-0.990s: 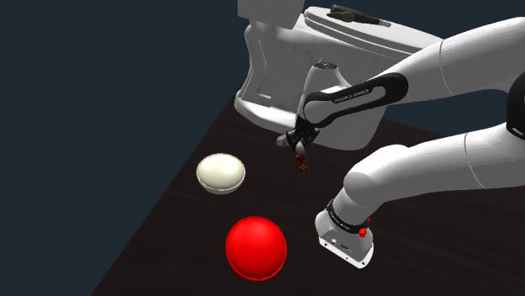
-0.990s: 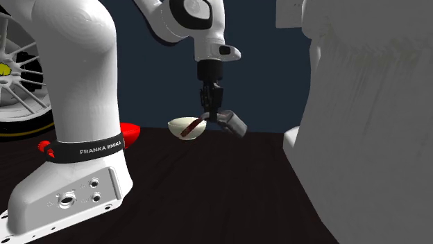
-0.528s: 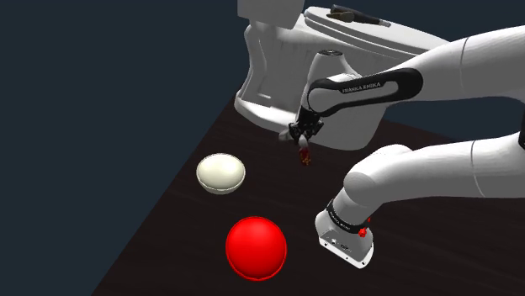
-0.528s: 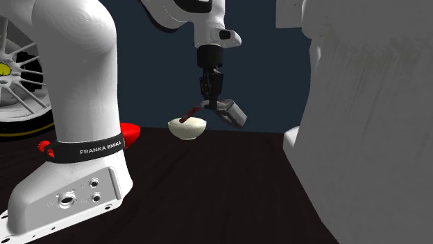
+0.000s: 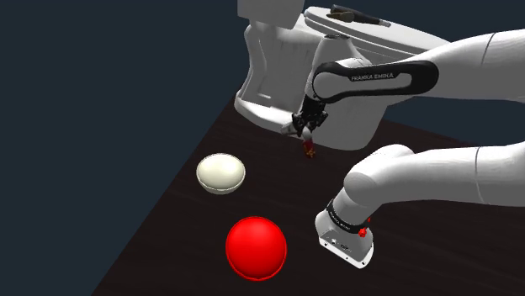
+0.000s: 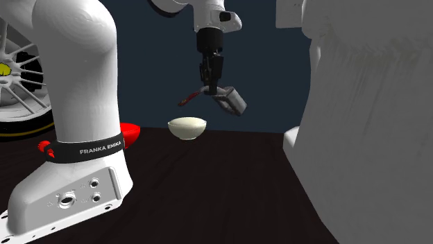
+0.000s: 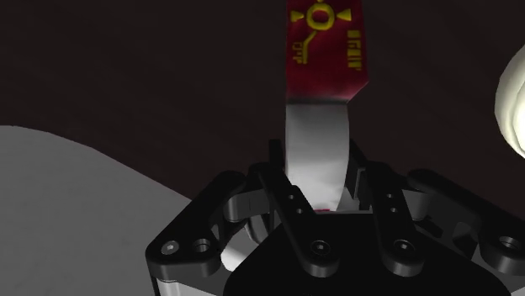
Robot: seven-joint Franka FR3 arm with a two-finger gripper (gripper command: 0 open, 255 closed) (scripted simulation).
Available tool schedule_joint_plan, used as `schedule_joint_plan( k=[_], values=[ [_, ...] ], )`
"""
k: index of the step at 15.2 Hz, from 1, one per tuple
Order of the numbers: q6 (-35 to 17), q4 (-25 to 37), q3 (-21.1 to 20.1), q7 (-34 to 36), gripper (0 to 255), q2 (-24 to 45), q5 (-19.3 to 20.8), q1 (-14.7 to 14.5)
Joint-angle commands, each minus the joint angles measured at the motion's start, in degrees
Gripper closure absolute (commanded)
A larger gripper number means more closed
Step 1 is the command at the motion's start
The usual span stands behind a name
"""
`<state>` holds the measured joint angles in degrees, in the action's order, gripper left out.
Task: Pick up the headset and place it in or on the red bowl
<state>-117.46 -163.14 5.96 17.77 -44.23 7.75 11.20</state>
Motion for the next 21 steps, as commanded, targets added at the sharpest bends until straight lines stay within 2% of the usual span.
schedule_joint_plan(
  k=[1, 6, 12, 16, 21],
  values=[
    [1.22, 0.77, -0.12, -0.01, 255, -0.43, -0.15, -0.09],
    [6.93, -2.99, -6.37, 6.62, 255, -9.54, -5.49, -5.0],
    [13.21, -4.61, -14.75, 15.89, 255, -17.18, -13.61, -12.82],
    [16.08, -3.89, -20.7, 22.62, 255, -19.37, -19.45, -18.29],
    [17.88, -1.1, -28.32, 30.88, 255, -18.81, -26.57, -23.98]
  ],
)
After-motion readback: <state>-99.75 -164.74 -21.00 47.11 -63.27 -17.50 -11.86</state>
